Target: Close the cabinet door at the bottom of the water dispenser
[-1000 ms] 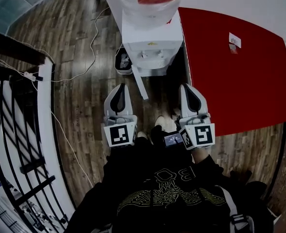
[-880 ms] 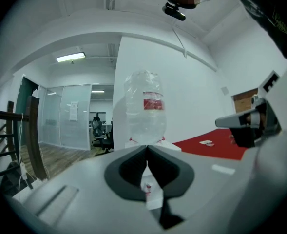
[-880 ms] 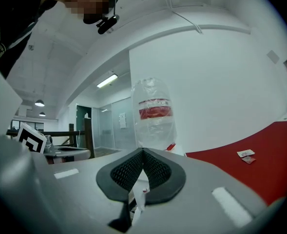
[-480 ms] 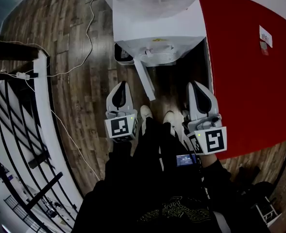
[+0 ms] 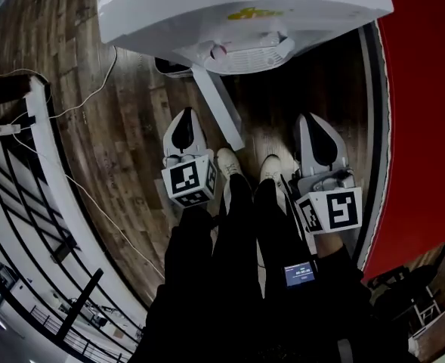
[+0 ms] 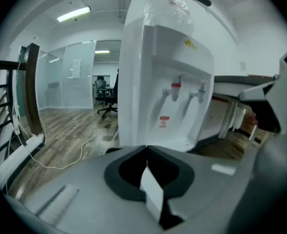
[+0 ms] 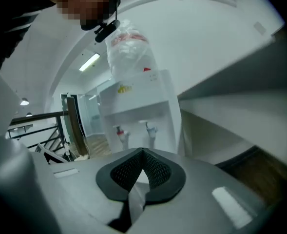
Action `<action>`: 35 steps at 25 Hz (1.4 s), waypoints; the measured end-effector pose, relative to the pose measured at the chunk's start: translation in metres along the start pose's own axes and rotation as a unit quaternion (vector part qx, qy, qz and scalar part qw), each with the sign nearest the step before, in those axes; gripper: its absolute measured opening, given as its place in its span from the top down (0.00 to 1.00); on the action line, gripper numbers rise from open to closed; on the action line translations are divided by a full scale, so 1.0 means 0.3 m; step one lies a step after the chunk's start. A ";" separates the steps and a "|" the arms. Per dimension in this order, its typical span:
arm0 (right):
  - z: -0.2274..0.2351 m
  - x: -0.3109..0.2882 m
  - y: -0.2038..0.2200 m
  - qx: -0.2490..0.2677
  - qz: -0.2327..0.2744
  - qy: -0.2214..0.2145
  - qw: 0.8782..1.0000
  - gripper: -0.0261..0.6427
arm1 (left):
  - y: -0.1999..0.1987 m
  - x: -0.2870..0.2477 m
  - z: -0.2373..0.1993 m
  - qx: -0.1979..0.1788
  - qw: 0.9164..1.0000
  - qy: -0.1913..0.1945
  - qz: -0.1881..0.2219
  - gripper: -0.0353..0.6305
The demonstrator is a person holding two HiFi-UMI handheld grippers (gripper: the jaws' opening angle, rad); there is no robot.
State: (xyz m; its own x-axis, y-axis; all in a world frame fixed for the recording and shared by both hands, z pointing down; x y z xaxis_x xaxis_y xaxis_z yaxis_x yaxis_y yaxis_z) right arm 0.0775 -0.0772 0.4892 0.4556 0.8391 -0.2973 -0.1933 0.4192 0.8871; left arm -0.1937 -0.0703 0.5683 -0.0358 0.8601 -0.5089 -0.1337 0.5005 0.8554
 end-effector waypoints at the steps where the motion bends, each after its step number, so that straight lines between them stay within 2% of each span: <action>1: 0.008 -0.008 0.037 0.005 -0.012 0.005 1.000 0.96 | 0.038 -0.005 -0.001 0.003 1.000 0.007 -0.011 0.94; 3: 0.026 -0.034 0.104 0.013 -0.036 0.010 0.999 0.96 | 0.109 -0.025 -0.005 0.017 0.999 0.019 -0.036 0.94; 5: 0.040 -0.065 0.159 0.017 -0.056 0.009 0.998 0.96 | 0.178 -0.066 -0.012 0.054 0.995 0.033 -0.071 0.94; 8: 0.041 -0.090 0.212 0.015 -0.075 -0.002 0.997 0.96 | 0.278 -0.142 -0.021 0.121 0.984 0.051 -0.124 0.94; 11: 0.032 -0.097 0.237 0.016 -0.090 -0.011 0.996 0.96 | 0.333 -0.211 -0.027 0.169 0.972 0.081 -0.143 0.83; 15: 0.048 -0.085 0.265 0.012 -0.097 -0.008 0.995 0.96 | 0.367 -0.276 -0.022 0.211 0.958 0.112 -0.158 0.60; 18: 0.073 -0.079 0.277 -0.001 -0.091 0.003 0.996 0.96 | 0.400 -0.317 -0.019 0.237 0.945 0.123 -0.187 0.52; 21: 0.083 -0.078 0.277 -0.014 -0.094 0.009 0.995 0.96 | 0.430 -0.340 -0.020 0.275 0.927 0.146 -0.210 0.52; 23: 0.088 -0.077 0.279 -0.016 -0.095 0.008 0.995 0.96 | 0.442 -0.351 -0.023 0.306 0.913 0.167 -0.210 0.52; 24: 0.090 -0.076 0.281 -0.018 -0.094 0.009 0.995 0.96 | 0.446 -0.357 -0.023 0.315 0.909 0.175 -0.208 0.52; 28: 0.095 -0.066 0.298 -0.031 -0.093 0.013 0.995 0.96 | 0.438 -0.384 -0.007 0.313 0.905 0.200 -0.206 0.53; 32: 0.089 -0.058 0.319 -0.035 -0.097 0.012 0.995 0.96 | 0.391 -0.434 0.040 0.262 0.918 0.221 -0.201 0.53; 35: 0.094 -0.049 0.324 -0.041 -0.092 0.017 0.995 0.96 | 0.363 -0.473 0.077 0.260 0.917 0.228 -0.199 0.54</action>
State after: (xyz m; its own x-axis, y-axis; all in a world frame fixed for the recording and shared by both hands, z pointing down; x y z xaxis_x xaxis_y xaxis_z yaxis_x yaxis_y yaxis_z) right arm 0.0764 -0.0587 0.5897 0.4602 0.7565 -0.4647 -0.1810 0.5923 0.7851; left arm -0.1802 -0.1357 0.7359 -0.5130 0.5274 -0.6772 0.2606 0.8474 0.4625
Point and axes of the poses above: the fingertips, and each gripper's own axes: x backward along the fingers, z to its right, y out of its underside, the point moved 10 cm from there along x, backward along the fingers, and after that the axes turned 8 degrees about -x, right-handed, at the moved point
